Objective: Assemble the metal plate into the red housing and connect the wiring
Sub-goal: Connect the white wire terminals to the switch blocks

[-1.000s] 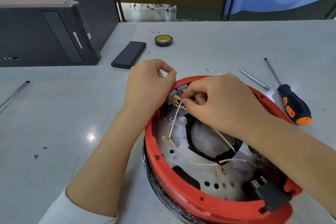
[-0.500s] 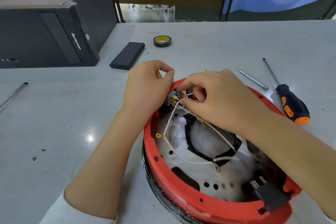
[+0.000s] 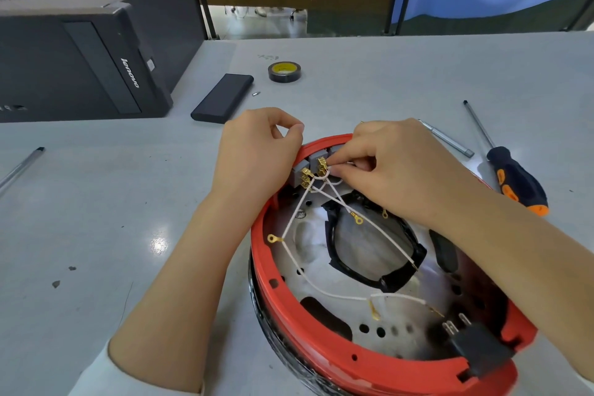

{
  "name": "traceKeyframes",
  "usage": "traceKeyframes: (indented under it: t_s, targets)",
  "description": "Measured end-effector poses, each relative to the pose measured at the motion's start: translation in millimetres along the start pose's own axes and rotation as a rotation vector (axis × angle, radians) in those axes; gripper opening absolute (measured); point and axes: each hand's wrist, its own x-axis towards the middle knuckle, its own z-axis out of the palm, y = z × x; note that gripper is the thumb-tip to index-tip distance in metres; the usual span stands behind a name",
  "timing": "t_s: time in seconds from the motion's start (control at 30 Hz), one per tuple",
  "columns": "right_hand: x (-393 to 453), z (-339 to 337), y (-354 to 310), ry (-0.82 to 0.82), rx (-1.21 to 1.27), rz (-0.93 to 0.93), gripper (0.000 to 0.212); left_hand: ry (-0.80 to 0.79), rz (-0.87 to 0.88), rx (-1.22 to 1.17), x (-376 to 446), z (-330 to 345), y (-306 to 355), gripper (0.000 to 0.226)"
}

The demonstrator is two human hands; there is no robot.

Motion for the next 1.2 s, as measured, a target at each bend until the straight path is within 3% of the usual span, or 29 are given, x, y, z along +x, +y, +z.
traceKeyframes:
  t_s: [0.43, 0.6, 0.8, 0.97, 1.1, 1.2]
  targets:
    - [-3, 6, -9, 0.105, -0.108, 0.076, 0.014, -0.026, 0.013, 0.018, 1, 0, 0, 0.020]
    - [-2, 1, -5, 0.020, -0.025, 0.064, 0.012, -0.074, -0.024, -0.019, 3, 0, -3, 0.017]
    - [-3, 0, -3, 0.007, 0.055, 0.018, 0.010, -0.172, -0.080, -0.096, 1, 0, 1, 0.039]
    - [0, 3, -6, 0.055, -0.134, -0.027, 0.011, -0.165, -0.085, -0.102, -1, -1, 1, 0.042]
    - [-3, 9, -10, 0.086, -0.316, -0.080, 0.016, -0.160, -0.084, -0.086, -2, -1, 2, 0.067]
    - [-3, 11, -11, 0.075, -0.391, -0.089, 0.016, -0.143, -0.074, -0.078, -1, 1, 1, 0.064]
